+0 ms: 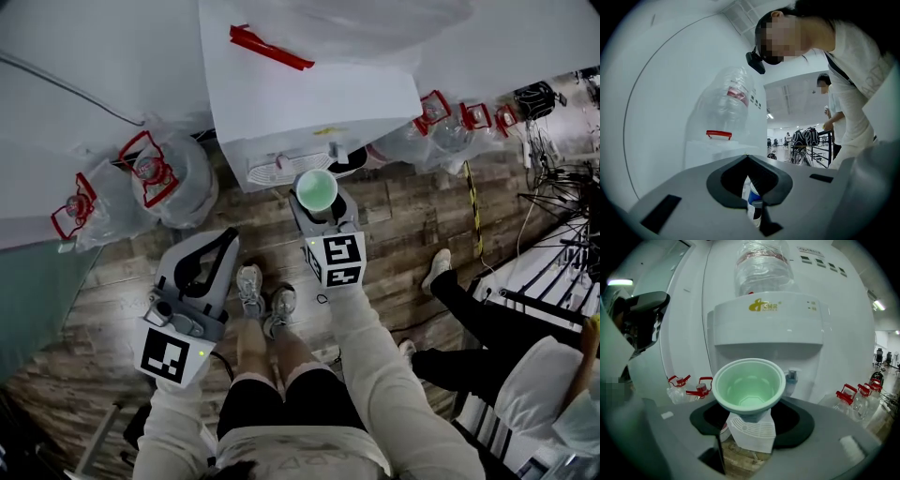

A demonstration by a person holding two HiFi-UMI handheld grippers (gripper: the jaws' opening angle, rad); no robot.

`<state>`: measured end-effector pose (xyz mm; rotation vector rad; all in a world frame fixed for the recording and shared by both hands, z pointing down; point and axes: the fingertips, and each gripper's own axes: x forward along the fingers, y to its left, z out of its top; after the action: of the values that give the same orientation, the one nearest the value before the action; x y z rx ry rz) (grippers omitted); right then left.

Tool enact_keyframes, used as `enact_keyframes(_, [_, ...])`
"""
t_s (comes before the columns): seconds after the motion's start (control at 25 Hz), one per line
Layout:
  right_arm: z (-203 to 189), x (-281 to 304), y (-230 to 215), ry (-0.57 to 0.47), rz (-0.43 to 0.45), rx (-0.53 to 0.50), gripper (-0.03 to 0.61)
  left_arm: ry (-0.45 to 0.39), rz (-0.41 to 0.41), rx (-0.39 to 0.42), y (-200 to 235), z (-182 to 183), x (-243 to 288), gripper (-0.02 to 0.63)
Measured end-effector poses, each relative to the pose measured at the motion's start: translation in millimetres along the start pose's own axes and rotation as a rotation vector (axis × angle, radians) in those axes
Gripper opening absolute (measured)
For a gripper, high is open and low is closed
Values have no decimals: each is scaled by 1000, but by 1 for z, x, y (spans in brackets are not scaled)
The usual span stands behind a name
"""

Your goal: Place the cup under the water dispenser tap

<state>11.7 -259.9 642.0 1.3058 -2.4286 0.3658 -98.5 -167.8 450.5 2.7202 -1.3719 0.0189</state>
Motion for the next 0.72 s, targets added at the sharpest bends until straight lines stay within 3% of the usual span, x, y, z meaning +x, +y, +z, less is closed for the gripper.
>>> enact_keyframes(0.72, [-80, 70, -38, 137, -57, 41, 282, 33, 26, 10, 22, -41, 5, 5])
